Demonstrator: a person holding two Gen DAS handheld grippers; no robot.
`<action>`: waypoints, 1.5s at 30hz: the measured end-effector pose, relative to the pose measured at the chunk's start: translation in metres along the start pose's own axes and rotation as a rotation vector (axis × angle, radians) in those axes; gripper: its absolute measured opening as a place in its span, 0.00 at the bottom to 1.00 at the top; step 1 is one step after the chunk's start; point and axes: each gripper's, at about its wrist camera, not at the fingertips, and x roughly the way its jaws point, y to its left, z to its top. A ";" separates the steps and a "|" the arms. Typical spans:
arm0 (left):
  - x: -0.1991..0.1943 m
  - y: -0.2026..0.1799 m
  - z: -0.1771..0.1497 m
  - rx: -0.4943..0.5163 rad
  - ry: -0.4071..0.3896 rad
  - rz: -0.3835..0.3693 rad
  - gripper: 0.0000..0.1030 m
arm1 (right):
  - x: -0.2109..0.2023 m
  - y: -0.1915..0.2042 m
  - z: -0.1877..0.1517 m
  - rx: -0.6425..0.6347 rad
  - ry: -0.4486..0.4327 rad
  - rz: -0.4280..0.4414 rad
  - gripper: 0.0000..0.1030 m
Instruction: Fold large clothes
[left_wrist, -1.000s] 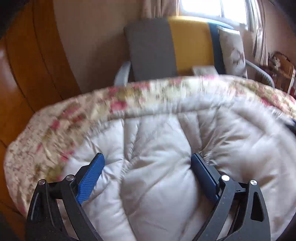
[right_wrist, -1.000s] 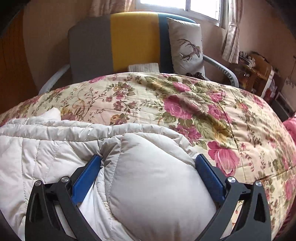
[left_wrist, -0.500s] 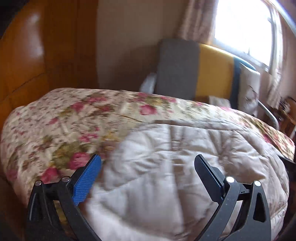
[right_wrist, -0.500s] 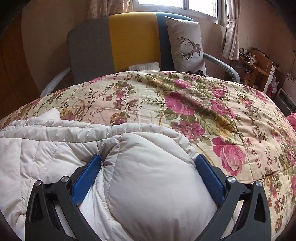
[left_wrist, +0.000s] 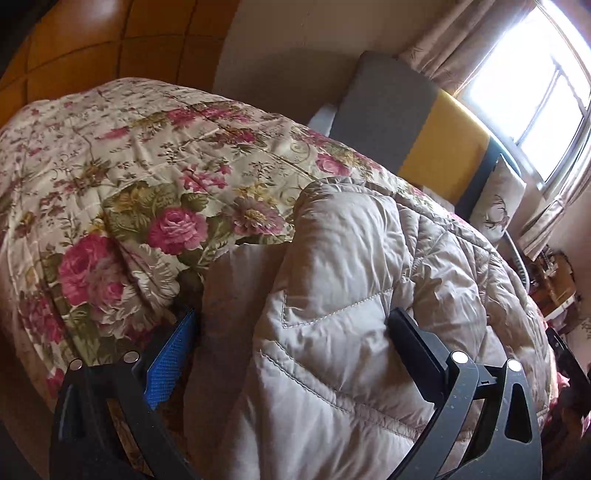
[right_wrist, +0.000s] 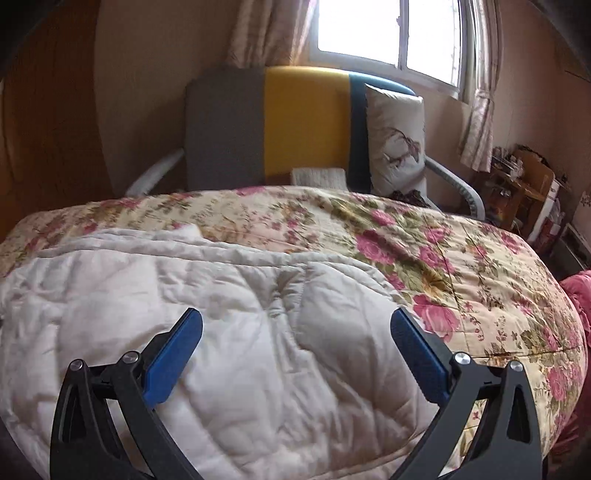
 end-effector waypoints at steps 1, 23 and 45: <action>0.000 0.001 0.000 -0.007 0.008 -0.011 0.97 | -0.008 0.009 -0.003 -0.020 -0.026 0.023 0.98; 0.020 0.054 0.000 -0.159 0.190 -0.331 0.95 | 0.019 0.045 -0.058 -0.169 -0.028 0.030 0.98; 0.024 0.042 -0.008 -0.245 0.201 -0.447 0.38 | 0.056 0.054 0.026 -0.242 0.052 -0.064 0.98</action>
